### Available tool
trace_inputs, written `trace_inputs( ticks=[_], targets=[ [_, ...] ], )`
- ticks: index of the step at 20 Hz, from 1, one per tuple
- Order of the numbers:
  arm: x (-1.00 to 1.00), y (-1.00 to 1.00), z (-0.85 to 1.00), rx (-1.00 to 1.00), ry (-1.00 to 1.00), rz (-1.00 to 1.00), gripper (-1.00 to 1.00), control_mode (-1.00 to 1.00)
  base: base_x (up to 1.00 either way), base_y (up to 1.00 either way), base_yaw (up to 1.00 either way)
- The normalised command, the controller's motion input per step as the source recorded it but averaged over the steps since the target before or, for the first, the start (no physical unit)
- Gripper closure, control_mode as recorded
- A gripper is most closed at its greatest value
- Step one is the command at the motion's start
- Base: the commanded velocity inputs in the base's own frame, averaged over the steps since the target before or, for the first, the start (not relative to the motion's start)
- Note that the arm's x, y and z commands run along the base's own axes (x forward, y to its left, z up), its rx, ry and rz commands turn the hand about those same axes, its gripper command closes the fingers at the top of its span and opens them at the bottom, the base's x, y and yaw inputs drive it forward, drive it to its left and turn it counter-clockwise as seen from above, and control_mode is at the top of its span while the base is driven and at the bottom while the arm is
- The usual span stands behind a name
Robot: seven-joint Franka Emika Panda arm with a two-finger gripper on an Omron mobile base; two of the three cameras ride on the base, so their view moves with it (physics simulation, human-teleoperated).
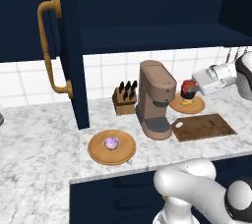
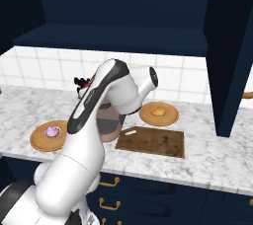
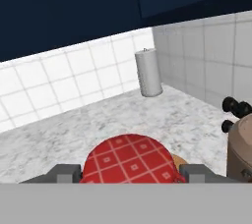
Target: From the different types of pastries on the counter, select a croissant and place it on the cutting board. Then retrieve a jar of jam from the cabinet and place it alongside the croissant on the cutting board.
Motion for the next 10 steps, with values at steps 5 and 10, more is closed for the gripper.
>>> trace_inputs(
  ticks=[5, 10],
  targets=[
    [0.21, -0.45, -0.54, -0.01, -0.05, 0.25, 1.00, -1.00, 0.00, 0.00, 0.00],
    [0.00, -0.21, -0.63, -0.06, -0.11, 0.10, 1.00, -1.00, 0.00, 0.00, 0.00]
  ],
)
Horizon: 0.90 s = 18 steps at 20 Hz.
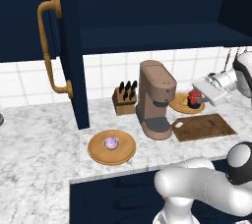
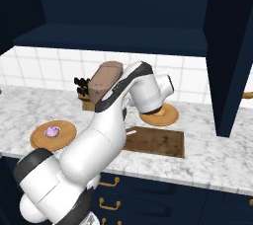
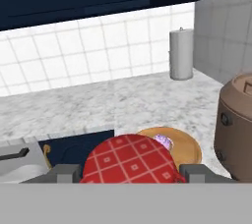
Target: From the different types of pastries on the counter, select a croissant and place it on the cutting board. Then retrieve a jar of jam from the cabinet and place it alongside the croissant on the cutting board.
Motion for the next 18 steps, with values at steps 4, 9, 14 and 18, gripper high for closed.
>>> trace_inputs(
  ticks=[4, 9, 14, 18],
  targets=[
    [-0.13, -0.23, -0.43, -0.02, -0.13, 0.01, 1.00, -1.00, 0.00, 0.00, 0.00],
    [-0.05, -0.39, -0.25, 0.00, -0.10, 0.00, 1.00, -1.00, 0.00, 0.00, 0.00],
    [0.54, -0.39, -0.41, 0.00, 0.00, -0.01, 1.00, -1.00, 0.00, 0.00, 0.00],
    [0.19, -0.49, -0.24, 0.00, 0.00, 0.00, 1.00, -1.00, 0.00, 0.00, 0.00]
  ],
)
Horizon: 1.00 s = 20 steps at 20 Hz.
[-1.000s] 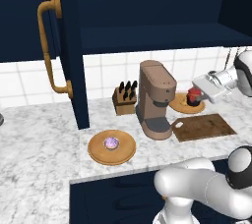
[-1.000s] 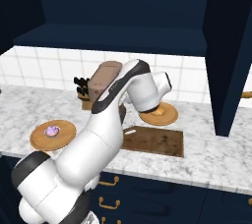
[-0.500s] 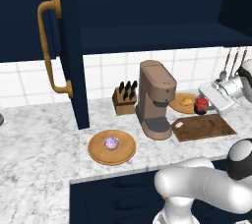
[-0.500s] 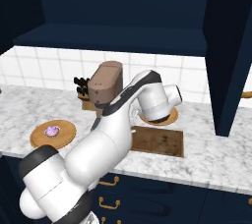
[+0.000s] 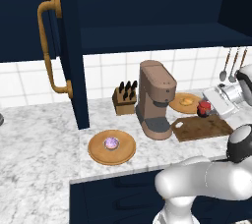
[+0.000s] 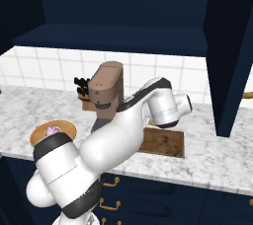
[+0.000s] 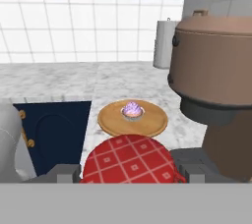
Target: From the different types of pastries on the counter, select a croissant and place it on the cutting board. Then retrieve a jar of jam from the cabinet and place it alongside the croissant on the cutting board.
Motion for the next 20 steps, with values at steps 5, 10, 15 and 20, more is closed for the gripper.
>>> trace_inputs(
  ticks=[5, 10, 15, 20],
  targets=[
    [0.00, -0.47, -0.18, 0.00, 0.00, -0.04, 1.00, -1.00, 0.00, 0.00, 0.00],
    [0.00, -0.20, -0.23, 0.00, 0.00, 0.00, 1.00, -1.00, 0.00, 0.00, 0.00],
    [0.00, -0.12, -0.29, 0.00, 0.06, -0.01, 1.00, -1.00, 0.00, 0.00, 0.00],
    [0.15, 0.11, -0.35, 0.02, 0.09, -0.01, 1.00, -1.00, 0.00, 0.00, 0.00]
  ],
)
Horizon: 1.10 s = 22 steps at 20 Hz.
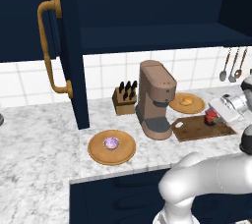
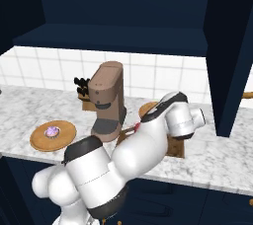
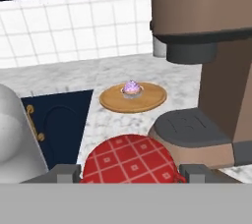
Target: From the different types of pastries on the counter, select a croissant and place it on the cutting board. Then retrieve a jar of jam from the cabinet and place it alongside the croissant on the cutting board.
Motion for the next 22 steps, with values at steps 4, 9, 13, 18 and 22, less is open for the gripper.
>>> trace_inputs(
  ticks=[4, 9, 13, 18, 22],
  targets=[
    [0.37, 0.31, -0.18, 0.00, 0.21, -0.11, 1.00, -1.00, 0.00, 0.00, 0.00],
    [0.14, 0.25, -0.08, 0.00, 0.13, -0.09, 1.00, -1.00, 0.00, 0.00, 0.00],
    [0.00, 0.10, -0.22, 0.00, 0.00, 0.00, 1.00, -1.00, 0.00, 0.00, 0.00],
    [0.00, 0.30, -0.29, 0.00, -0.01, 0.00, 1.00, -1.00, 0.00, 0.00, 0.00],
    [0.00, 0.24, -0.15, 0.00, -0.01, -0.01, 1.00, -1.00, 0.00, 0.00, 0.00]
  ],
)
